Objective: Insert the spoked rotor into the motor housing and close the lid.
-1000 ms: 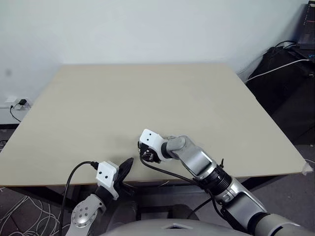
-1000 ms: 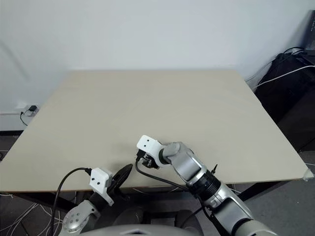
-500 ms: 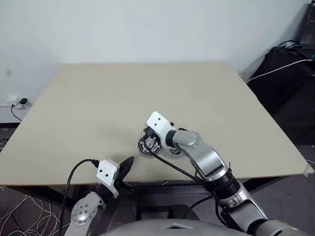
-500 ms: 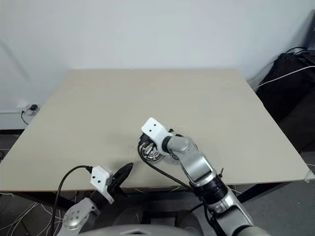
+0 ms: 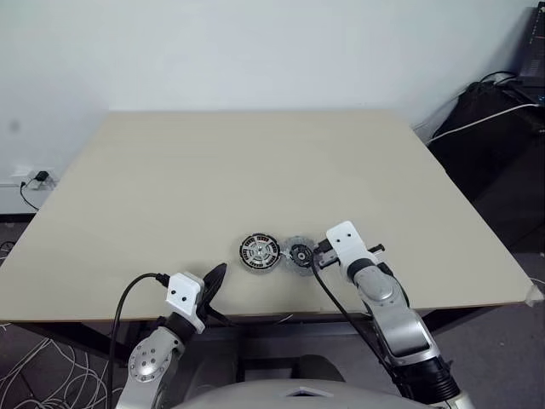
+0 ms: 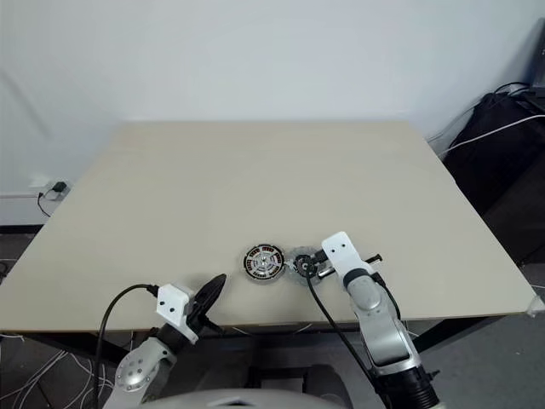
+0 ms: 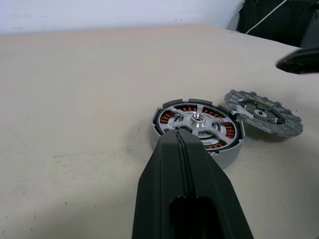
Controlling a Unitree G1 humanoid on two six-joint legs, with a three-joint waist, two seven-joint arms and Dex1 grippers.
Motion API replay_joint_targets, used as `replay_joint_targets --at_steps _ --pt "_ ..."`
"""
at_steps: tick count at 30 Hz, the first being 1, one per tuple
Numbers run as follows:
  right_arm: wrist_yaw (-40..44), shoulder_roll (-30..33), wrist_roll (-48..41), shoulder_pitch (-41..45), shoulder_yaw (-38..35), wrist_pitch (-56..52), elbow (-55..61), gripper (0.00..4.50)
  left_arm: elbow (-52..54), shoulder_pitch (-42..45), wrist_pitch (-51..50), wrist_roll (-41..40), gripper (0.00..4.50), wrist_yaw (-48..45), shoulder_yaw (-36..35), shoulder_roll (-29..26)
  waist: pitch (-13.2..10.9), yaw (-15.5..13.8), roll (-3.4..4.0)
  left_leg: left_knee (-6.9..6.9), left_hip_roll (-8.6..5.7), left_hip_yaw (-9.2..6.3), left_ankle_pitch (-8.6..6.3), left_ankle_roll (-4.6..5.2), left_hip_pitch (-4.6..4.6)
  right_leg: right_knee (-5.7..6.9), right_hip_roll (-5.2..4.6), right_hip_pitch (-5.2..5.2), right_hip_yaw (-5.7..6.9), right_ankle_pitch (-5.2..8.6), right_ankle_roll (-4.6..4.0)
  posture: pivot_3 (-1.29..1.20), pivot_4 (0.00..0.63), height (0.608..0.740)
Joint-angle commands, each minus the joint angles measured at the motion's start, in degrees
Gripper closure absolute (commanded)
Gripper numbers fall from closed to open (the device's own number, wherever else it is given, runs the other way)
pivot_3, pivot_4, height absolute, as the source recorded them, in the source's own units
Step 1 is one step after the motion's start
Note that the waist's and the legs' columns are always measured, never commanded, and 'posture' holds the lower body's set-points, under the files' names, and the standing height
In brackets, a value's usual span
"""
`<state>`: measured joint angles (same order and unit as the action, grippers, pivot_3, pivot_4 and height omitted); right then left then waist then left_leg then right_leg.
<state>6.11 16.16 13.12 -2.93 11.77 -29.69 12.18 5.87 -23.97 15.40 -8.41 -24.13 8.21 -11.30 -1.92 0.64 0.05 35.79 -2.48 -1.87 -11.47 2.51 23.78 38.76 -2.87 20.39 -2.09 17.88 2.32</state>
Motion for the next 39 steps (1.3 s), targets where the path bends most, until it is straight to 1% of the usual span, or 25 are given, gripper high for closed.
replay_joint_targets --at_steps 1,7,19,24,30,39 --pt "-0.61 0.58 0.67 -1.38 -0.76 4.09 -0.58 4.48 -2.48 0.98 5.96 0.29 4.50 0.98 -1.33 1.54 0.00 0.02 -0.01 0.02 0.00 0.00 0.00 0.00 -0.02 0.00 0.00 -0.04 0.00 0.00 0.01 0.00 0.000 0.740" --pt "3.09 0.40 -2.65 -3.58 -2.21 4.53 -2.38 4.48 -5.69 1.28 8.17 -1.27 4.50 -0.43 -1.33 2.46 0.00 0.02 -0.02 0.08 0.01 0.00 0.00 0.01 -0.02 0.01 -0.01 -0.08 0.01 0.02 0.11 0.00 0.000 0.740" --pt "8.52 -0.13 -7.67 -3.40 -3.14 2.19 -3.08 4.48 -9.68 2.27 11.29 -2.45 4.50 -2.36 -1.78 2.45 0.01 -0.01 -0.02 0.09 0.02 0.00 -0.01 0.02 -0.01 0.01 -0.02 -0.07 0.01 0.01 0.11 0.00 0.000 0.740" --pt "11.38 -1.14 -11.34 -3.37 -3.88 0.21 -2.58 4.48 -11.04 2.93 12.24 -2.26 4.50 -2.67 -1.86 2.66 0.03 0.00 -0.01 0.10 0.02 0.00 -0.01 0.02 -0.01 0.01 -0.02 -0.08 0.01 0.00 0.09 0.00 0.000 0.740" --pt "12.40 -2.21 -14.67 -3.44 -5.80 -0.51 -2.00 4.48 -11.90 3.02 12.98 -2.02 4.50 -2.82 -1.46 2.78 0.06 -0.01 -0.06 0.09 0.03 -0.01 -0.01 0.02 -0.01 0.01 -0.02 -0.08 0.00 -0.02 0.07 0.00 0.000 0.740" --pt "15.91 -2.05 -19.71 -3.57 -8.03 1.13 0.78 4.48 -12.26 2.96 12.71 -2.15 4.50 -3.29 -1.46 2.73 0.06 0.15 -0.05 0.08 0.04 -0.01 -0.02 0.02 0.00 0.01 -0.03 -0.05 -0.01 -0.01 0.08 0.00 0.000 0.740"
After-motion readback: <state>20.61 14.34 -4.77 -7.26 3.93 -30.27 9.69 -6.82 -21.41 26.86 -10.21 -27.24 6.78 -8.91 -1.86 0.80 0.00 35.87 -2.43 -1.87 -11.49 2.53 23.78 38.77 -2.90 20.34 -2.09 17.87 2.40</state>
